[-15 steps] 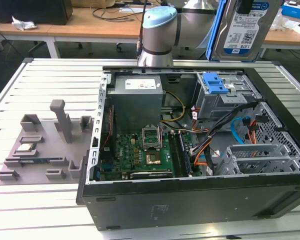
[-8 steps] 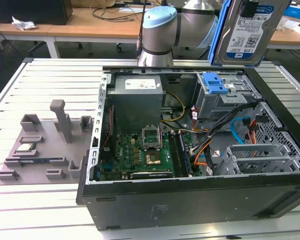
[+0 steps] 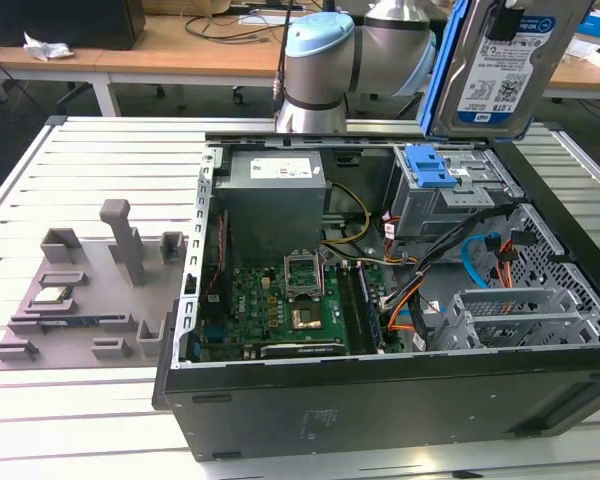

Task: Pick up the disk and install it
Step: 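Pick up the disk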

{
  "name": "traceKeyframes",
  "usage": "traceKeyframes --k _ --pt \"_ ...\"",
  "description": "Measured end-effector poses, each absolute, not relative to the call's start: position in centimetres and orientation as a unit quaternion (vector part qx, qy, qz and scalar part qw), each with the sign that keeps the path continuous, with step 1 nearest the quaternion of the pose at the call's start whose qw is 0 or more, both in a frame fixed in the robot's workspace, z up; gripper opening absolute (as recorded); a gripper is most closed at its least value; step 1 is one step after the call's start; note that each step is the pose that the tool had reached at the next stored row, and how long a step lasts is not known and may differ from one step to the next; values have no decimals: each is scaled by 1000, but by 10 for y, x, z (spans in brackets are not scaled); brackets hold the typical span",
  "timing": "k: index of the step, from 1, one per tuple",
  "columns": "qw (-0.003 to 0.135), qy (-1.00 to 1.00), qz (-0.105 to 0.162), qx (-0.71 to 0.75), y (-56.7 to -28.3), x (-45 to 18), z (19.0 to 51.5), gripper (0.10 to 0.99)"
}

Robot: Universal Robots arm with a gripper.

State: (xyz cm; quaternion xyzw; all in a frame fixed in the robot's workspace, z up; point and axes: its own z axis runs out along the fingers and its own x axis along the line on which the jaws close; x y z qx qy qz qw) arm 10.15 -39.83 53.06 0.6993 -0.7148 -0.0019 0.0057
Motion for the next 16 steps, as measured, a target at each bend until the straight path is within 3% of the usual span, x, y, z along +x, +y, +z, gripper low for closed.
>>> traceKeyframes --k 7,16 --pt "6 -715 -2 699 -430 102 531 365" --pt "6 -715 -2 699 -448 102 531 365"
